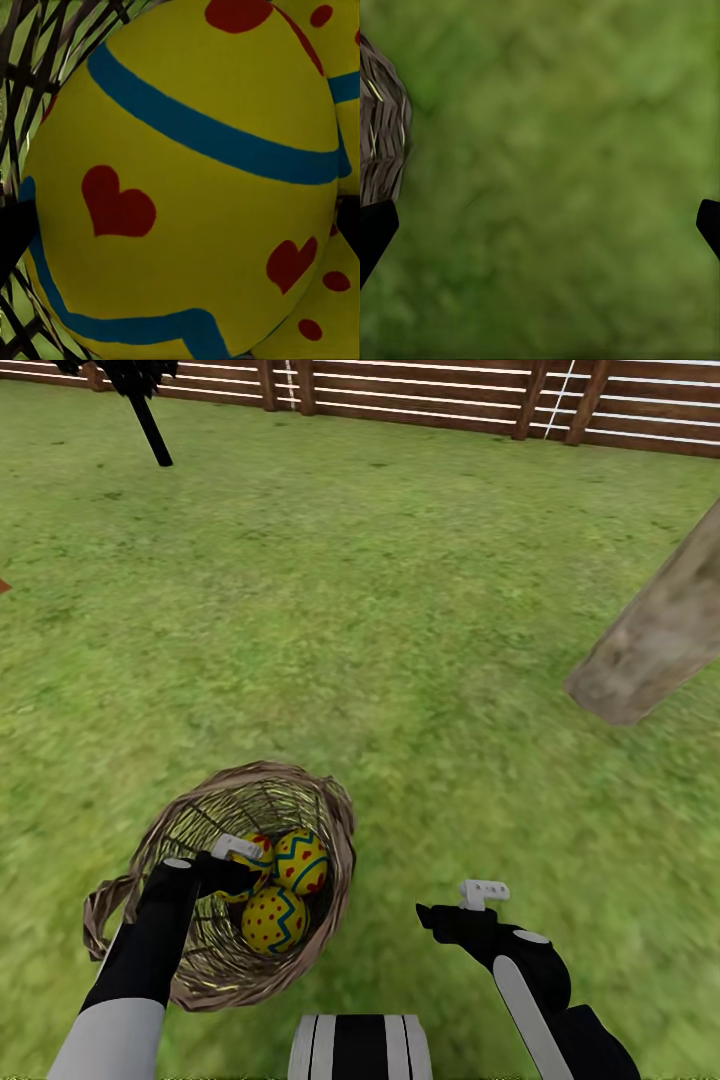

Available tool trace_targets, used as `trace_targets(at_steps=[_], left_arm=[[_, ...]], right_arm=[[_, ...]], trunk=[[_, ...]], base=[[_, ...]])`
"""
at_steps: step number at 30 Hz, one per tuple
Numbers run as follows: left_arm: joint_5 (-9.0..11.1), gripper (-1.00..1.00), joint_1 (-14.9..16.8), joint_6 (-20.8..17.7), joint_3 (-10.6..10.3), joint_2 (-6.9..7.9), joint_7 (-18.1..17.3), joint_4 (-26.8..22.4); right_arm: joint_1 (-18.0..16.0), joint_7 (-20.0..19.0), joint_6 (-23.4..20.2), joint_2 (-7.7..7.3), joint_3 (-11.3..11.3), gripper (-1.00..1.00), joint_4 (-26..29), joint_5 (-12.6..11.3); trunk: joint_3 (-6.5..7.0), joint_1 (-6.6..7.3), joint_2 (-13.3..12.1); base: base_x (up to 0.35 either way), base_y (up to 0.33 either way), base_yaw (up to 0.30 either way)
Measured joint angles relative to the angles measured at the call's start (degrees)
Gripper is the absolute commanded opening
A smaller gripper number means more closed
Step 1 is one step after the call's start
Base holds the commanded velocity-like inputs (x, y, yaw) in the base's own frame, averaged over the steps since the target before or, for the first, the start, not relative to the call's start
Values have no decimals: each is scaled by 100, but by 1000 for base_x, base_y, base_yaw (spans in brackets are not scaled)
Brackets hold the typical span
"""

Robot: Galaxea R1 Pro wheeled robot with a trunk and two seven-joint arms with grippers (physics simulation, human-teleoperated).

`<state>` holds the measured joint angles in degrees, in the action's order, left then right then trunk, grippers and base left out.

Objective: Take the three Easter eggs out of the wicker basket on the lawn in the garden, then place them on the lawn next to a single tree (choose any tree) so that all three eggs are next to the same tree and none are left in the basket.

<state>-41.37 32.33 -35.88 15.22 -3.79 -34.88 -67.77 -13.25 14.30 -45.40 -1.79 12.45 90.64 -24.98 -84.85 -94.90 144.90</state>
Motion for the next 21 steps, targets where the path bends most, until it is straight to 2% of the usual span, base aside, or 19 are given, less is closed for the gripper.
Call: trace_targets(at_steps=[21], left_arm=[[3, 100, 1, 1, 0, 0, -2, -64]], right_arm=[[1, -2, 7, 0, 0, 100, 0, 0]], trunk=[[-45, -5, 3]], base=[[0, 0, 0]])
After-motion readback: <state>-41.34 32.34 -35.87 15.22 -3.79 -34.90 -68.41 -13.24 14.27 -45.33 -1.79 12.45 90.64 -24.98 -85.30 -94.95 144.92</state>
